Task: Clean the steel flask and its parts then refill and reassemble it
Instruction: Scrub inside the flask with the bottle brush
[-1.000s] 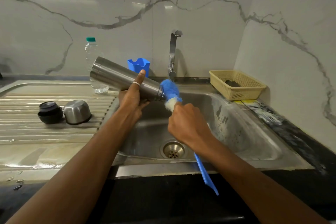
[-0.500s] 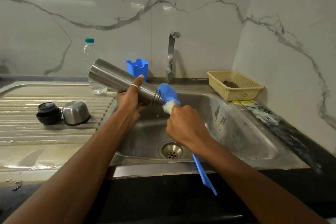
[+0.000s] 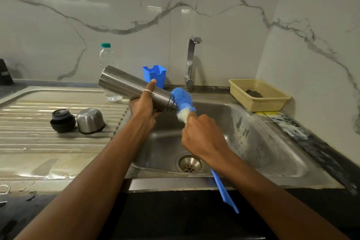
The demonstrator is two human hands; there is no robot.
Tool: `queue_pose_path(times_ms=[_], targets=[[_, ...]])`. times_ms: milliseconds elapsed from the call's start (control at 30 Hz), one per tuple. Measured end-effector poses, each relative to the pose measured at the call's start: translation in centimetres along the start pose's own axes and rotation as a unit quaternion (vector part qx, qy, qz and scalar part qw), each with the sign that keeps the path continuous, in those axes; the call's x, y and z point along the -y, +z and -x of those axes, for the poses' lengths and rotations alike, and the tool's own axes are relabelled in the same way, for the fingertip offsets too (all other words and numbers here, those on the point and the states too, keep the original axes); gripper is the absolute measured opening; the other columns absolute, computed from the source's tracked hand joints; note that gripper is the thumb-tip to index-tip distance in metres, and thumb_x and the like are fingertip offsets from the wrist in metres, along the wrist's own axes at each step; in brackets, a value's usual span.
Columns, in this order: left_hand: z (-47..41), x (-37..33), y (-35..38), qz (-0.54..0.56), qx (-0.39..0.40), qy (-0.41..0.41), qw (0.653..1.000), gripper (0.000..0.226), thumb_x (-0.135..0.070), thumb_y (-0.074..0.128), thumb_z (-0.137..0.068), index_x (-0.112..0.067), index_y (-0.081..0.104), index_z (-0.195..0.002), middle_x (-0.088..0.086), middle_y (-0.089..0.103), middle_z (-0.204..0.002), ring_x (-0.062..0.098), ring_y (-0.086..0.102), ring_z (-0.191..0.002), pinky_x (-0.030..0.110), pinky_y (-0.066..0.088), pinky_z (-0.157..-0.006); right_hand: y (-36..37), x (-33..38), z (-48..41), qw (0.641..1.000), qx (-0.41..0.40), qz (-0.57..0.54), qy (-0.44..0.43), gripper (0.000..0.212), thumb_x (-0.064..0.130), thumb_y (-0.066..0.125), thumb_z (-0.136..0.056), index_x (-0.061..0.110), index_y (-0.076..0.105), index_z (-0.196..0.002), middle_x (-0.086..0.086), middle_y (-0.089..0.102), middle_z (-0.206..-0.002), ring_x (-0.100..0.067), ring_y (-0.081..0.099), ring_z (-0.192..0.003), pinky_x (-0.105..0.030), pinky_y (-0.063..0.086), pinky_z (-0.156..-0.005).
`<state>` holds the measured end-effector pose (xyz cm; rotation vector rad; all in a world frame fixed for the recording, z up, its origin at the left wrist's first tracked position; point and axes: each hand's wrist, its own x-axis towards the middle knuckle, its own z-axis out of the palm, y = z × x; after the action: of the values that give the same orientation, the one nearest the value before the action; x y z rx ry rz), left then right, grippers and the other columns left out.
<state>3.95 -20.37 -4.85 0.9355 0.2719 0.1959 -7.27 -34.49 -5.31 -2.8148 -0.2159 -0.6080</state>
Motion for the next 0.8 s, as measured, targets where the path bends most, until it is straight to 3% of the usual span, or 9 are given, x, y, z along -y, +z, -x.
queue_pose_path(times_ms=[133,267,433,533,633,800], targets=[[-1.0,-0.8,-0.6,0.043,-0.034,-0.021,0.998,0.046,-0.034,0.088,-0.076,-0.013,0.055,-0.100,0.010,0.073,-0.105,0.028,0.075,-0.091,0.055,0.062,-0.075,-0.1,0.2,1.5,0.997,0.017,0.042,-0.055,0.048,0.013,0.047,-0.097,-0.001,0.043,-0.143,-0.016,0.069,-0.106,-0.032,0.067,-0.088,-0.033,0.037,-0.064],[-1.4,-1.9,-1.2,0.111,-0.014,-0.035,0.993,0.056,-0.033,0.085,-0.081,-0.009,0.053,-0.121,0.014,0.070,-0.111,0.030,0.073,-0.095,0.055,0.063,-0.070,0.1,-0.4,1.2,0.995,0.065,0.043,-0.065,0.026,0.014,0.051,-0.095,0.002,0.062,-0.115,-0.016,0.068,-0.098,-0.024,0.049,-0.065,-0.029,0.030,-0.053],[-1.9,-2.0,-1.5,0.119,0.023,-0.057,0.991,0.070,-0.041,0.084,-0.080,-0.011,0.053,-0.134,0.016,0.072,-0.116,0.032,0.075,-0.095,0.049,0.062,-0.064,-0.3,-1.9,0.4,0.999,0.024,0.023,-0.037,0.030,0.020,0.051,-0.095,0.007,0.064,-0.119,-0.013,0.070,-0.093,-0.028,0.065,-0.077,-0.032,0.045,-0.062],[-1.9,-2.1,-1.4,0.101,0.042,-0.076,0.991,0.058,-0.043,0.078,-0.083,-0.012,0.059,-0.129,0.013,0.074,-0.112,0.028,0.076,-0.091,0.046,0.062,-0.064,-1.2,-2.4,-0.1,0.999,-0.010,-0.017,-0.026,0.036,0.025,0.053,-0.095,0.010,0.065,-0.125,-0.012,0.072,-0.091,-0.027,0.067,-0.077,-0.034,0.054,-0.066],[-1.8,-1.9,-1.1,0.083,0.058,-0.084,0.991,0.042,-0.040,0.074,-0.086,-0.013,0.062,-0.116,0.009,0.075,-0.102,0.023,0.075,-0.084,0.041,0.061,-0.060,-2.2,-2.6,-0.6,0.996,-0.033,-0.081,-0.019,0.030,0.027,0.058,-0.095,0.010,0.073,-0.115,-0.011,0.073,-0.083,-0.027,0.068,-0.074,-0.037,0.056,-0.070],[-1.9,-1.8,-1.0,0.056,0.072,-0.086,0.992,0.037,-0.041,0.072,-0.085,-0.016,0.064,-0.112,0.002,0.076,-0.086,0.018,0.073,-0.071,0.031,0.058,-0.057,-2.8,-3.1,-0.2,0.985,-0.044,-0.167,-0.026,0.027,0.028,0.062,-0.095,0.011,0.075,-0.111,-0.003,0.070,-0.070,-0.017,0.067,-0.060,-0.042,0.058,-0.063]])
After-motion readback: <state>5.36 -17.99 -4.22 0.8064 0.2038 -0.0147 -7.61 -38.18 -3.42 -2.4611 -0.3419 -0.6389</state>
